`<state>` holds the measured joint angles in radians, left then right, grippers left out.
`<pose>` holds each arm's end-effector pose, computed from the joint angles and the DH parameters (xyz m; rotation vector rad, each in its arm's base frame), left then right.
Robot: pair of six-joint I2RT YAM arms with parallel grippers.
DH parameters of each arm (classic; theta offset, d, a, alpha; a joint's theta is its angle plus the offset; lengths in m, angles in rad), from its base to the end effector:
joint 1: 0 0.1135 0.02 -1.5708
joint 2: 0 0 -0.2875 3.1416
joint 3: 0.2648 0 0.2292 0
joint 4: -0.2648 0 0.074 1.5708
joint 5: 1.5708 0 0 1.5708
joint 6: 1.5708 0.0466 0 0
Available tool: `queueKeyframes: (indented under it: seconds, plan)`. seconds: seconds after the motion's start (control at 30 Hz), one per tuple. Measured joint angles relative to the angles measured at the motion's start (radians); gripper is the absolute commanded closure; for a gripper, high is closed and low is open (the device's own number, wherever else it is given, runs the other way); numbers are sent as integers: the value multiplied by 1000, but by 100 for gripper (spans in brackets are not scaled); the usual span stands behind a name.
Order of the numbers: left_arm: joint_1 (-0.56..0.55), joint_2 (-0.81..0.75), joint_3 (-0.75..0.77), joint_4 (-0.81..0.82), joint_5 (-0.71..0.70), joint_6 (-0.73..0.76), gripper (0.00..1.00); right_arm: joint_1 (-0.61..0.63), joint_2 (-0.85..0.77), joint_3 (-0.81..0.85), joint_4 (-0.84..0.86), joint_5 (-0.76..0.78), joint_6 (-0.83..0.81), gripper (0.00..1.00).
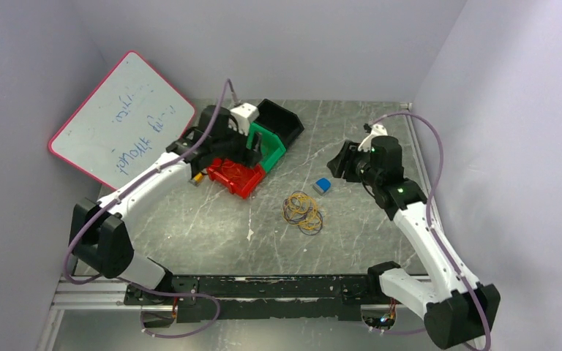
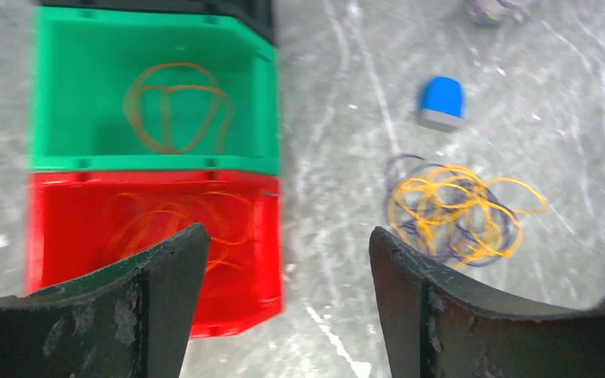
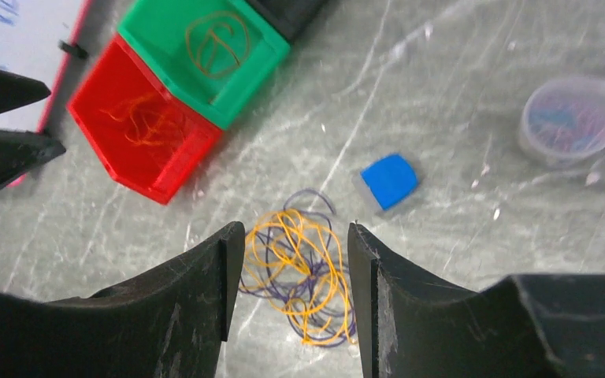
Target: Untangle the cables
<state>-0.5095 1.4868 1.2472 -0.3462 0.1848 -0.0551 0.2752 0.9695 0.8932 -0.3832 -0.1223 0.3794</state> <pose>0.2794 -0.1659 0.3395 0.5993 2.1088 -0.5222 0.1816 0.0572 0.3402 0.0292 2.0684 0.5325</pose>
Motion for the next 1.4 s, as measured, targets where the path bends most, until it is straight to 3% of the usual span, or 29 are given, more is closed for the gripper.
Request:
queueKeyframes:
  seconds: [0.2, 0.4, 0.8, 0.93, 1.07, 1.17, 1.4]
  plan:
    - [-151, 38, -71, 90, 4, -100, 18, 0, 109, -74, -48, -72, 12, 47]
    - [-233, 142, -131, 177, 13, -163, 10, 32, 200, -159, -71, -119, 18, 47]
    - [-329, 293, -146, 233, 9, -188, 12, 97, 275, -227, -42, -6, 31, 53]
    - [-334, 319, -146, 246, 10, -189, 17, 98, 293, -251, -9, 3, 30, 63]
    - [-341, 347, -146, 258, 10, -191, 23, 99, 306, -278, 31, -24, 29, 85]
    - [-344, 370, -146, 267, 10, -196, 32, 100, 297, -282, 50, -44, 32, 96]
    - [-347, 380, -150, 285, 10, -212, 56, 101, 141, -239, 37, -26, 37, 100]
